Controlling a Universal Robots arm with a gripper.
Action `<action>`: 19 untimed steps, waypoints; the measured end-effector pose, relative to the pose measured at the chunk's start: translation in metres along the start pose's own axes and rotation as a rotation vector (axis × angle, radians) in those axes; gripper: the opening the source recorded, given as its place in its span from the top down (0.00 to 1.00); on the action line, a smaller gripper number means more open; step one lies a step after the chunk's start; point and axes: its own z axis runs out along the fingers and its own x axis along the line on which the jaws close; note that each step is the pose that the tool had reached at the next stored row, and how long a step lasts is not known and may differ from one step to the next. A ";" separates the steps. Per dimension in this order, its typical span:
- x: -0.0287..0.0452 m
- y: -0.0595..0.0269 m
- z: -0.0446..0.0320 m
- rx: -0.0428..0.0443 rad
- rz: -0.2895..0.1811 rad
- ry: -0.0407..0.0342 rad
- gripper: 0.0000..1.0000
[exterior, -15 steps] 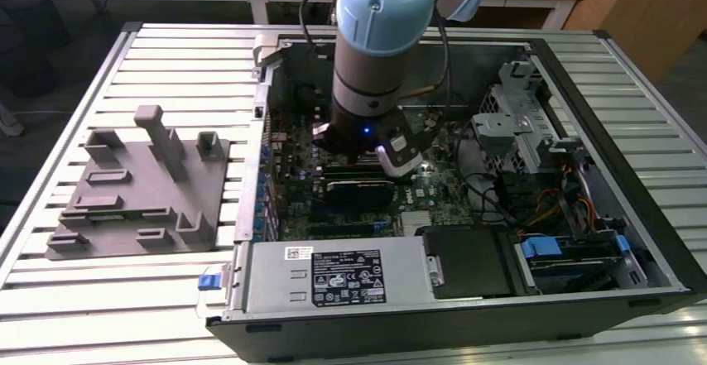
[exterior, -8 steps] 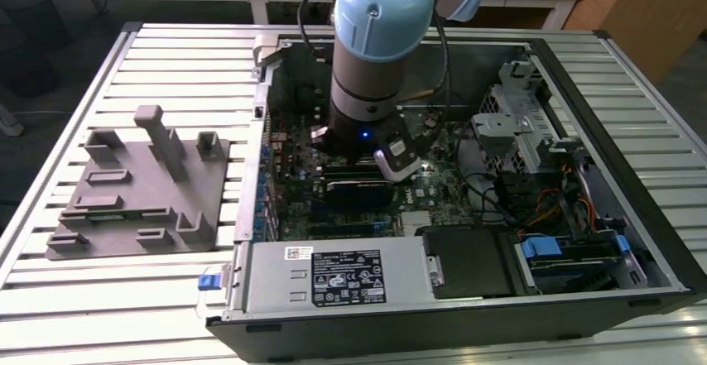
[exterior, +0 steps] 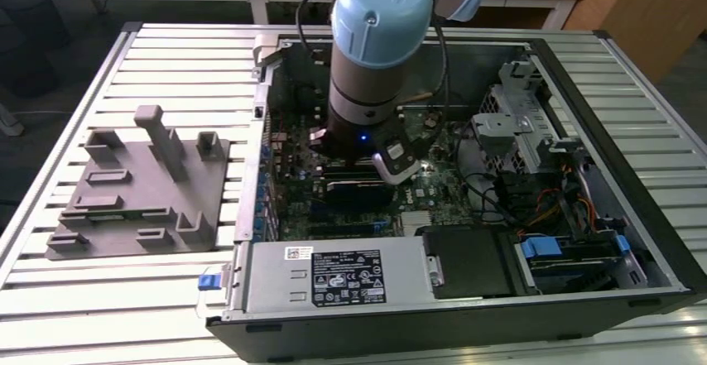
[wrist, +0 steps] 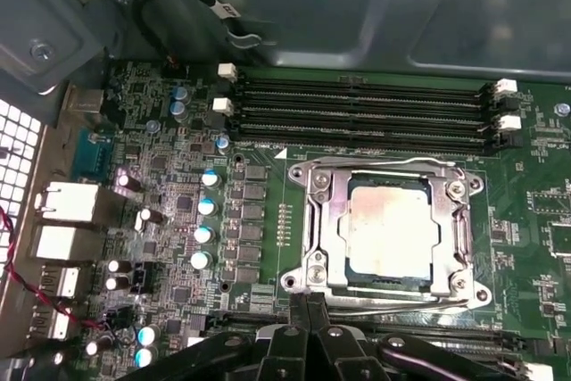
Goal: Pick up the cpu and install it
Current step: 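Install the second cpu locking lever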
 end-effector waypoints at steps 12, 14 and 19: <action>0.0039 -0.0016 0.0055 -0.0285 -0.001 -0.0010 0.89; 0.0042 -0.0015 0.0056 -0.0317 -0.001 -0.0014 0.89; 0.0044 -0.0019 0.0060 -0.0466 -0.001 -0.0021 0.89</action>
